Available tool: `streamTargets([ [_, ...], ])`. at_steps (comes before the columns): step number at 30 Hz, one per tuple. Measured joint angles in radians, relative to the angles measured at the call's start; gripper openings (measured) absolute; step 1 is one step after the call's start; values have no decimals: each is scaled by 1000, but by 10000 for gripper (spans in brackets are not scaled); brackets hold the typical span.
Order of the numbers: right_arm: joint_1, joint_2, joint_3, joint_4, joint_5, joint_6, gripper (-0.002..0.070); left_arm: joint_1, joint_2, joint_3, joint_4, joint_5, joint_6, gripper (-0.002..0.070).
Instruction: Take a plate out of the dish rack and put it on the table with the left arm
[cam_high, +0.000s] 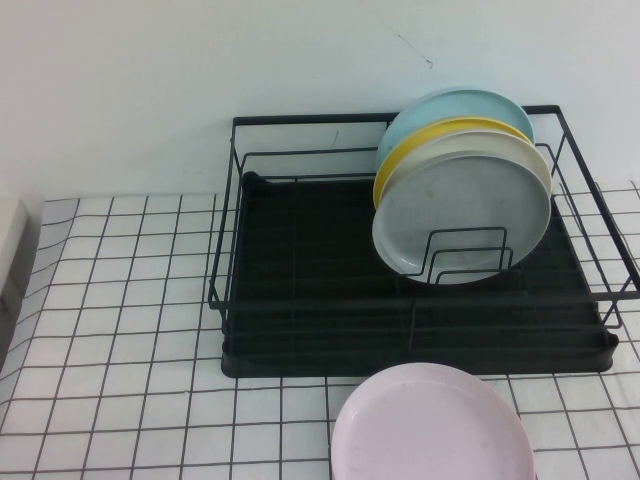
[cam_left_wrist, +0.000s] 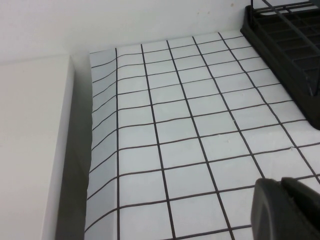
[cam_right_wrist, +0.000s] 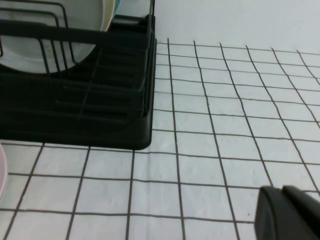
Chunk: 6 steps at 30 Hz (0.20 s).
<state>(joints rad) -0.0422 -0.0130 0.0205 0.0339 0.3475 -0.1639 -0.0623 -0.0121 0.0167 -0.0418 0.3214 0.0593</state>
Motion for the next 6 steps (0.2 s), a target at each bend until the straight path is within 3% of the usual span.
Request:
streamTargets([
  [6,0,0,0,0,0,0,-3,0,0,0,-22,1,0,-3],
])
